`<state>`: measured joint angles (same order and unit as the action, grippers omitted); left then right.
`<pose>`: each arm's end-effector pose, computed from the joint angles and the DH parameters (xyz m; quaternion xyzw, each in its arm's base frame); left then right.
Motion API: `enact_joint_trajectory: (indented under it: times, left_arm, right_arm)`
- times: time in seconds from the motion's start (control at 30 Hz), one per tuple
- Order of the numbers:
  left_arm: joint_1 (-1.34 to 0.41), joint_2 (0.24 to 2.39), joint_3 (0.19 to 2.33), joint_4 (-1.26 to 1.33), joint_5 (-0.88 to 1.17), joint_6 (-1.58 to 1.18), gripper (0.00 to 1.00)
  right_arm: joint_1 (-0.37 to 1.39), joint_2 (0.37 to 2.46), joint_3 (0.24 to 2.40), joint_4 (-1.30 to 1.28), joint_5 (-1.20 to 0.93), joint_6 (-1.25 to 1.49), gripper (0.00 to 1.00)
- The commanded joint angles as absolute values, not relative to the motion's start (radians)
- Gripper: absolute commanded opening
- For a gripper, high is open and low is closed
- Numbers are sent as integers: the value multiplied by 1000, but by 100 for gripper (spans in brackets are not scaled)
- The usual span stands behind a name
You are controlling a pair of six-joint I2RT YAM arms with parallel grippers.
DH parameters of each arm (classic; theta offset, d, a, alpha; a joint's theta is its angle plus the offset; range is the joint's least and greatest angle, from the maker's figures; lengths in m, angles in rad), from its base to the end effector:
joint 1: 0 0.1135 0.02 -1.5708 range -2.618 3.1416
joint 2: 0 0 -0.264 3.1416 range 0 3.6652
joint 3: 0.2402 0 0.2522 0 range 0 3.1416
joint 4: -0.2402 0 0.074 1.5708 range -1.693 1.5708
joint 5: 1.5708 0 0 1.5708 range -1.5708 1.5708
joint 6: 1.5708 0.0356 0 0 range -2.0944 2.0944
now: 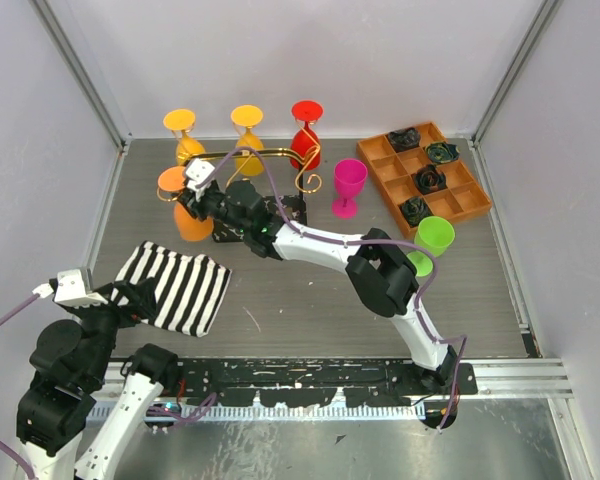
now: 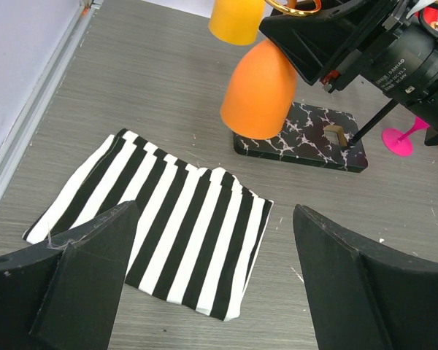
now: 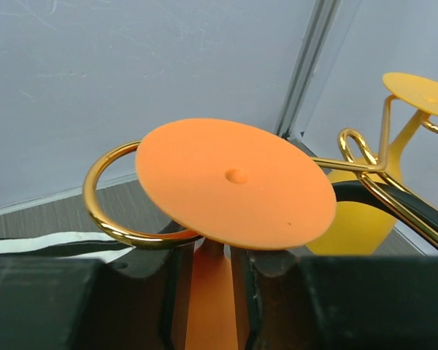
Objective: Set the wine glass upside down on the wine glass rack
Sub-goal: Turn the wine glass upside down at the wine rack.
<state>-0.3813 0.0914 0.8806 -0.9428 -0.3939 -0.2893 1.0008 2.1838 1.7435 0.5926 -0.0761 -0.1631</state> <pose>-0.0017 0.0154 0.3374 -0.0930 0.7497 -0.0697 0.6515 0.2823 0.4454 0.2959 -0.3818 0.5278 0.3310 0.6827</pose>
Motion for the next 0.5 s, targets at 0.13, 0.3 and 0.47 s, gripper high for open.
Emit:
enact_joint_trajectory:
  times: [0.13, 0.3, 0.47]
  left_arm:
    - [-374, 81, 870, -910, -385, -282, 94]
    - [-373, 82, 869, -910, -383, -282, 94]
    - [-373, 81, 869, -910, -383, -281, 94]
  right_arm:
    - [1013, 2163, 1770, 628, -175, -170, 35]
    - [1013, 2148, 1737, 668, -173, -173, 38]
    - [1013, 2147, 1735, 675, -182, -178, 37]
